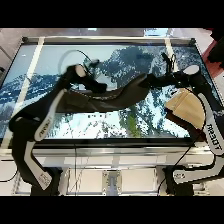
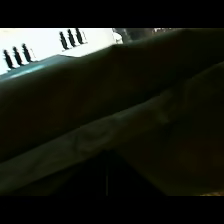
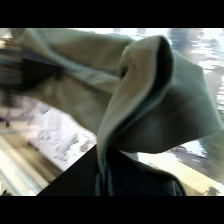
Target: Fold the shirts.
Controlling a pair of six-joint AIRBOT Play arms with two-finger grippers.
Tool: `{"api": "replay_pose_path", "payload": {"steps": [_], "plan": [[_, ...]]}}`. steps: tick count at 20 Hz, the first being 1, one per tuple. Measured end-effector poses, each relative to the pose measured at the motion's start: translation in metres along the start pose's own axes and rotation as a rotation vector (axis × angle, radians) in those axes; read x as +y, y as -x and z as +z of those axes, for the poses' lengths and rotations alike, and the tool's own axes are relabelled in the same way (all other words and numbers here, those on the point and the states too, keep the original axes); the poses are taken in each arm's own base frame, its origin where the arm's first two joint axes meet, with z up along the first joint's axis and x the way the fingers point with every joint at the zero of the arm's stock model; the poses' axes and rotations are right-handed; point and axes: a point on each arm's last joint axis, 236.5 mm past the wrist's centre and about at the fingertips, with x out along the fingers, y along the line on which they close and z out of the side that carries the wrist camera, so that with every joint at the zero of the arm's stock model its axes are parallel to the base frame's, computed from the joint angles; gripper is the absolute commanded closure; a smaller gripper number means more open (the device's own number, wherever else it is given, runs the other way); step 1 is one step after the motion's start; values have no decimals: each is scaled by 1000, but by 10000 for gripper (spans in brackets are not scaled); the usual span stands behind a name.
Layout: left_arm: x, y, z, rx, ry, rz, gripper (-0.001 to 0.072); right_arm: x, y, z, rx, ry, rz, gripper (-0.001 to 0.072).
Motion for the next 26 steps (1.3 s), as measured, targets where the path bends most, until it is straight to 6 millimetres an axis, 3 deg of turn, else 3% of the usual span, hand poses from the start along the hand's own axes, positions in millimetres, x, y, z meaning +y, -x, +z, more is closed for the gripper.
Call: {"api": "replay_pose_path", "payload": {"steps": [3,5,8,10,12,15,18,20,23,25,26], "plan": [[-7,-38,-22,76,14,6,695,32,-6,5,3,52,25,693],[-5,-52,-31,106,22,19,694,51,-9,6,8,83,36,694],[-2,-50,-20,90,19,29,695,81,-15,10,3,128,53,695],[10,-34,-1,51,8,54,694,105,-23,12,-10,164,69,695],[29,-2,16,27,-7,95,694,128,-35,13,-33,194,68,696],[79,72,30,8,-25,217,694,156,-68,9,-58,198,73,697],[133,151,28,-33,30,341,694,193,-124,-4,-75,201,123,697],[158,196,23,-68,77,390,694,224,-167,-11,-103,203,174,697],[189,240,9,-92,142,450,694,261,-229,-23,-143,167,253,696],[198,252,1,-89,167,461,694,272,-266,-31,-168,98,300,682],[201,254,-2,-87,174,462,694,273,-280,-33,-180,59,314,458]]}}
